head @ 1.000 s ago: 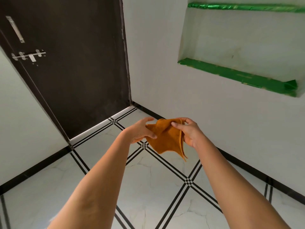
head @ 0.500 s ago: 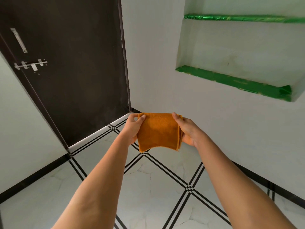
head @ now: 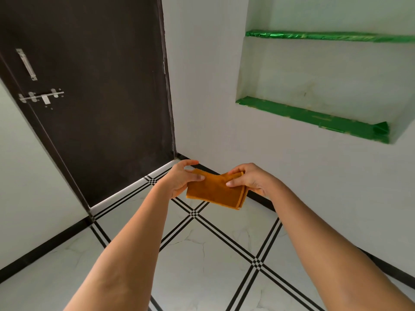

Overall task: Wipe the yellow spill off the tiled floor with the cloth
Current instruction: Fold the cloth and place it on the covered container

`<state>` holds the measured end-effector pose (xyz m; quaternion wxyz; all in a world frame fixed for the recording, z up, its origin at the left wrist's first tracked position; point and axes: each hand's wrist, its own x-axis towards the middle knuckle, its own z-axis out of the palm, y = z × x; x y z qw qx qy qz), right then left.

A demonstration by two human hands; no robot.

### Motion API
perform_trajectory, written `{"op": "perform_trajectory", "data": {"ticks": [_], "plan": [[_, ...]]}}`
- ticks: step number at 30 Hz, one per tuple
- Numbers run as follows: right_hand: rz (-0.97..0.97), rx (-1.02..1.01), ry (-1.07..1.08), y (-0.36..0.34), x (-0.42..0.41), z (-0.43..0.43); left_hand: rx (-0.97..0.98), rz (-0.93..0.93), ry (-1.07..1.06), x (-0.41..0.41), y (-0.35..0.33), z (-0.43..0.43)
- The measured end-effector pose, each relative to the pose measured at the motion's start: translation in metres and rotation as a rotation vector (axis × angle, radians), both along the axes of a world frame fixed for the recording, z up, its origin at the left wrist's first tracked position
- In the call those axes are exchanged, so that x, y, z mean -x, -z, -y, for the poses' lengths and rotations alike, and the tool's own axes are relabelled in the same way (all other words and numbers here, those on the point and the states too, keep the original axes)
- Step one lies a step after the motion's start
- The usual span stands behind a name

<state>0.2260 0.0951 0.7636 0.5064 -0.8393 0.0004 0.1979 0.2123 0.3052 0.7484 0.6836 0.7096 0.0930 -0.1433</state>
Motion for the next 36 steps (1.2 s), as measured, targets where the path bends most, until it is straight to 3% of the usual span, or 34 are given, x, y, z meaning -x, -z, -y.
{"op": "perform_trajectory", "data": {"ticks": [4,6,12,21,28,36], "plan": [[0.199,0.452,-0.021,0.007,-0.003,0.001,-0.049,0.047,-0.011,-0.001,0.005,0.009],[0.262,0.538,0.008,0.009,0.006,0.007,-0.079,0.061,0.012,-0.002,0.013,0.016],[0.124,0.323,0.195,0.015,0.051,0.042,-0.089,0.085,0.027,0.008,0.039,0.057],[-0.070,0.050,0.908,0.078,0.184,0.141,-0.131,0.004,0.405,0.095,0.097,0.200],[0.012,-0.130,1.447,0.097,0.375,0.251,-0.198,0.022,0.801,0.237,0.105,0.354],[0.095,-0.202,1.845,0.101,0.603,0.358,-0.147,-0.004,1.161,0.443,0.113,0.521]]}}
